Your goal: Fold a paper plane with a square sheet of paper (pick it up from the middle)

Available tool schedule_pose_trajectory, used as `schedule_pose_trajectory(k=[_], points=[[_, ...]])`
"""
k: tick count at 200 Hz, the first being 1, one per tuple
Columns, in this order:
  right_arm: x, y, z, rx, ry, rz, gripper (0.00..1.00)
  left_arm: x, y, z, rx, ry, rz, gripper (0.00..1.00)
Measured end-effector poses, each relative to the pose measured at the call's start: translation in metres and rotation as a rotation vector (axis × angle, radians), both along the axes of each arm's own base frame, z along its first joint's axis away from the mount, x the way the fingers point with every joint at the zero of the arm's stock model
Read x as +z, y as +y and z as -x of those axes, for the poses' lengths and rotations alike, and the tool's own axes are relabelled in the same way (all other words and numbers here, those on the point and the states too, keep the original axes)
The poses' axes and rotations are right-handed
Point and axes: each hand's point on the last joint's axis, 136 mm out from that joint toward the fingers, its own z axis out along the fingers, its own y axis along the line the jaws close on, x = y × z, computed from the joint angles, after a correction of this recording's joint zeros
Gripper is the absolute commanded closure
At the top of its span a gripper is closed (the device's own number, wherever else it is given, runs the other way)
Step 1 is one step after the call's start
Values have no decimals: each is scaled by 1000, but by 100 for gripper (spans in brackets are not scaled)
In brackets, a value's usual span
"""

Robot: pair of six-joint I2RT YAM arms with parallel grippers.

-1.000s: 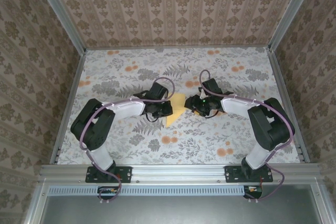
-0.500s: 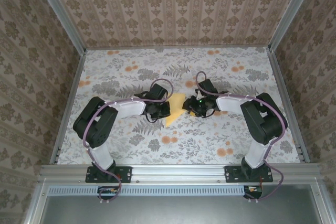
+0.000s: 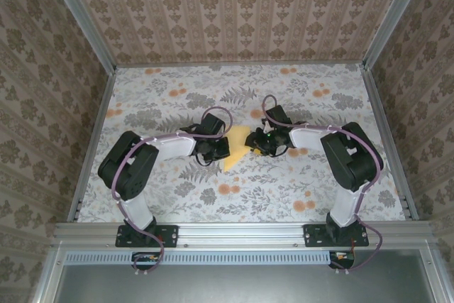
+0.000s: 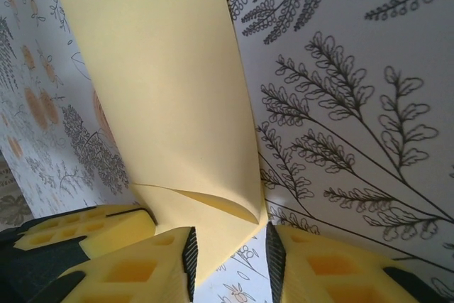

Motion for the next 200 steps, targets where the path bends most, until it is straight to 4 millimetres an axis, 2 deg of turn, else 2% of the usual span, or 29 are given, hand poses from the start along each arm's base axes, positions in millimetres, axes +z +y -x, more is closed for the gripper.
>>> schedule_pose_trajectory(k=[52, 117, 154, 200], points=[[-3, 8, -2, 14, 9, -35, 67, 0, 0, 0, 1, 3, 5, 100], [14, 26, -11, 40, -36, -155, 70, 0, 0, 0, 0, 8, 11, 100], [11, 32, -10, 63, -32, -190, 73, 0, 1, 0, 1, 12, 20, 96], [4, 33, -8, 72, -14, -189, 86, 1, 3, -1, 3, 11, 24, 87]])
